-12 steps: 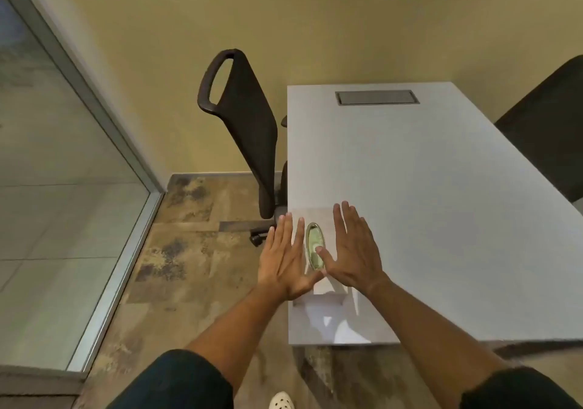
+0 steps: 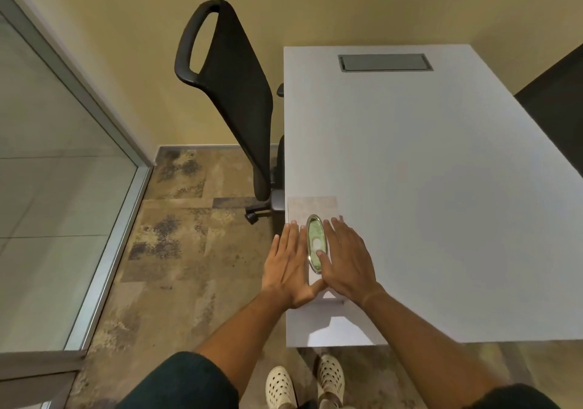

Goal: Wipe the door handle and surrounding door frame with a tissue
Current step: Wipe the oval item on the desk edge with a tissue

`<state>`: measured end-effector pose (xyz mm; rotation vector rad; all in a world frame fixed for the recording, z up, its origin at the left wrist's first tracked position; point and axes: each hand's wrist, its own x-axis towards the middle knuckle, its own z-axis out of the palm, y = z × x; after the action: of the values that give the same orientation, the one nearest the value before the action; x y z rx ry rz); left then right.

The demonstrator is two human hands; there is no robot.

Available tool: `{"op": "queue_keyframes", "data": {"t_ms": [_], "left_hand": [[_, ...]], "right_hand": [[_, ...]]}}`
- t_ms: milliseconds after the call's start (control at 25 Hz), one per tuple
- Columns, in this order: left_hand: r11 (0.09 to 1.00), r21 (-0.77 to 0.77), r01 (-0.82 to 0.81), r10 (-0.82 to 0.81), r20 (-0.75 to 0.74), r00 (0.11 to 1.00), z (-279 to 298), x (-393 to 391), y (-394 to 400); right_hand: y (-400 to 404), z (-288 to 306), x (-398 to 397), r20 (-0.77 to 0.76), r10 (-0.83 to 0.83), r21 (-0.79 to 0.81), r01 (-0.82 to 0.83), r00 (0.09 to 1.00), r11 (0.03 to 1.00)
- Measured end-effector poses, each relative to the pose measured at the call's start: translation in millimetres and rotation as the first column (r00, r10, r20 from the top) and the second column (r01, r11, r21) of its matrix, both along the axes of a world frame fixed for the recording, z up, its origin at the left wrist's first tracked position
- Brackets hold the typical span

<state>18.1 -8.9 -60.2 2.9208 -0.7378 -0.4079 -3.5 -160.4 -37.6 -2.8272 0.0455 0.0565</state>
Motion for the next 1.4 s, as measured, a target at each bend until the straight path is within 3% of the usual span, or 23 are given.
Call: {"op": "queue_keyframes", "data": {"t_ms": [240,920,1240,1400], "left_hand": [[0.999,0.002,-0.047,0.047,-0.035,0.998,-3,-3,-9],[0.998,0.046,-0.049,0.05,-0.021,0.999,1,-3,-12],[0.998,0.022,-0.054,0.055,-0.017,0.998,-4,-3,-11],[0.999,0.009,-0.051,0.051,-0.013,0.999,-3,-3,-11]], "right_hand": [[-4,-5,13,0.036,0.027,-0.063,-0.025,0.999,0.998],[12,-9,42,-0.06,0.077,-0.323,-0.092,0.995,0.942],[-4,-10,33,0.034,0.078,-0.22,-0.069,0.996,0.973],[-9,-1,32,0.145,0.06,-0.092,-0.047,0.988,0.995]]}}
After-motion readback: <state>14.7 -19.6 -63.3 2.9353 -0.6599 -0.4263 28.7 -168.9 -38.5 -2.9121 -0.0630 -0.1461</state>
